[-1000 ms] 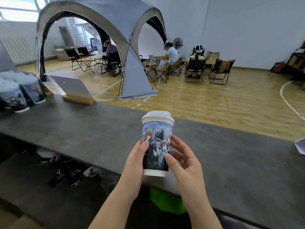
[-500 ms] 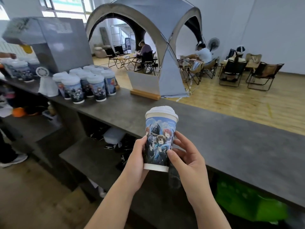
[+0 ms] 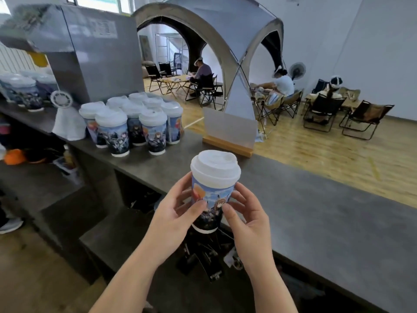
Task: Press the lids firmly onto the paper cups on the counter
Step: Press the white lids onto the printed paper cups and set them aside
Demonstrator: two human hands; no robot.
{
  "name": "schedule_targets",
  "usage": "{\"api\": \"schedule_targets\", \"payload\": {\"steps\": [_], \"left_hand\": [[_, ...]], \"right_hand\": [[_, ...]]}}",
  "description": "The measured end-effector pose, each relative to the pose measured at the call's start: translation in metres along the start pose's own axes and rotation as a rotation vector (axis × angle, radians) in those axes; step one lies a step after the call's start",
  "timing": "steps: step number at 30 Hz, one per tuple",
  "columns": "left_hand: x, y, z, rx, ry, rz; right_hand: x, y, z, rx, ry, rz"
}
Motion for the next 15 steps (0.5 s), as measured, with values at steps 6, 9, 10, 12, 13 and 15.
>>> {"api": "schedule_targets", "payload": {"steps": [6,9,10,12,13,15], "left_hand": [[0.061,-0.074,-0.030,0.004,0.029,0.102],[0.091,-0.100,-0.041,-0.009,0.022,0.162],[0.100,-0.108,-0.045,-0.013,0.014,0.178],[0.116,-0.124,-0.051,-0.025,-0.015,0.210],[0.123,-0.132,-0.054,-0.030,-0.029,0.226],[0.138,-0.148,-0.062,-0.027,-0.034,0.261]], "right_hand": [[-0.092,-0.058,0.024,0.002,-0.008,-0.039],[-0.135,-0.075,0.035,-0.014,0.000,-0.074],[-0.148,-0.080,0.040,-0.024,-0.002,-0.081],[-0.173,-0.092,0.049,-0.044,-0.023,-0.086],[-0.185,-0.097,0.053,-0.051,-0.030,-0.091],[-0.209,-0.108,0.058,-0.048,-0.025,-0.102]]}}
Point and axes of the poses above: each hand's wrist, its own y-axis away from the middle knuckle, its own x-axis out of the back of the hand, z = x × y, the point moved 7 cm from there along -y, towards the middle knuckle, and after that the axes turned 8 degrees about z, right-handed, at the moved point
